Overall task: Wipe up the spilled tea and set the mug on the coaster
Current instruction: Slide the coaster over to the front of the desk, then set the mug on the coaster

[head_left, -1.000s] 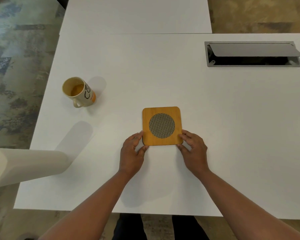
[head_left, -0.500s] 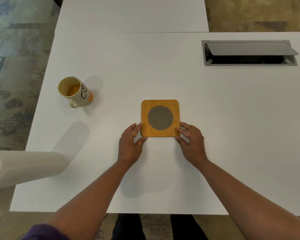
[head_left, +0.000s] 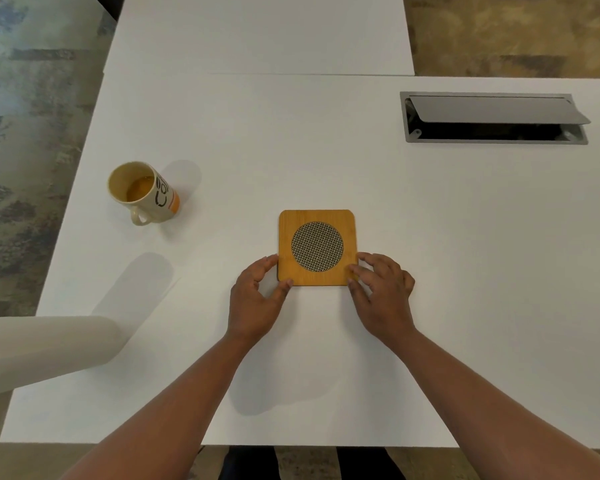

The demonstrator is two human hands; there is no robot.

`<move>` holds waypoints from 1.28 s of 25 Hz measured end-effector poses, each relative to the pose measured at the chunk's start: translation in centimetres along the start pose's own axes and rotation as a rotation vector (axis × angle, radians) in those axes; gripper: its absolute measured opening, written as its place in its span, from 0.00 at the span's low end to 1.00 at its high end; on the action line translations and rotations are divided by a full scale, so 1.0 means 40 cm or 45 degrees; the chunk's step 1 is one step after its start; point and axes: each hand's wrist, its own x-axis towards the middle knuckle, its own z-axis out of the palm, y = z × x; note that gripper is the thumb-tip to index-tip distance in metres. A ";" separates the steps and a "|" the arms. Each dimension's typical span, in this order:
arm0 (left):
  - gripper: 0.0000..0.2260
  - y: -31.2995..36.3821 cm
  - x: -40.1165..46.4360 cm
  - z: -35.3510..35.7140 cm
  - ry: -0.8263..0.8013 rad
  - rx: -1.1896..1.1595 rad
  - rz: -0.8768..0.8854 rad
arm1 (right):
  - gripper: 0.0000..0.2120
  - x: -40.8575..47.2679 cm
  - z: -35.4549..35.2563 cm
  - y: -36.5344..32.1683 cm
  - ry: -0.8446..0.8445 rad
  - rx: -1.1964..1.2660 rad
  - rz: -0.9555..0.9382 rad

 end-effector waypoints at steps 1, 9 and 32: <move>0.20 0.006 0.005 -0.002 0.043 -0.061 -0.040 | 0.11 0.011 0.001 -0.007 -0.011 -0.011 -0.019; 0.15 0.036 0.101 -0.132 0.787 -0.389 -0.251 | 0.05 0.118 0.048 -0.126 -0.056 0.023 -0.135; 0.06 -0.034 0.238 -0.390 0.835 -0.321 -0.308 | 0.39 0.447 0.346 -0.722 -0.607 0.783 -0.181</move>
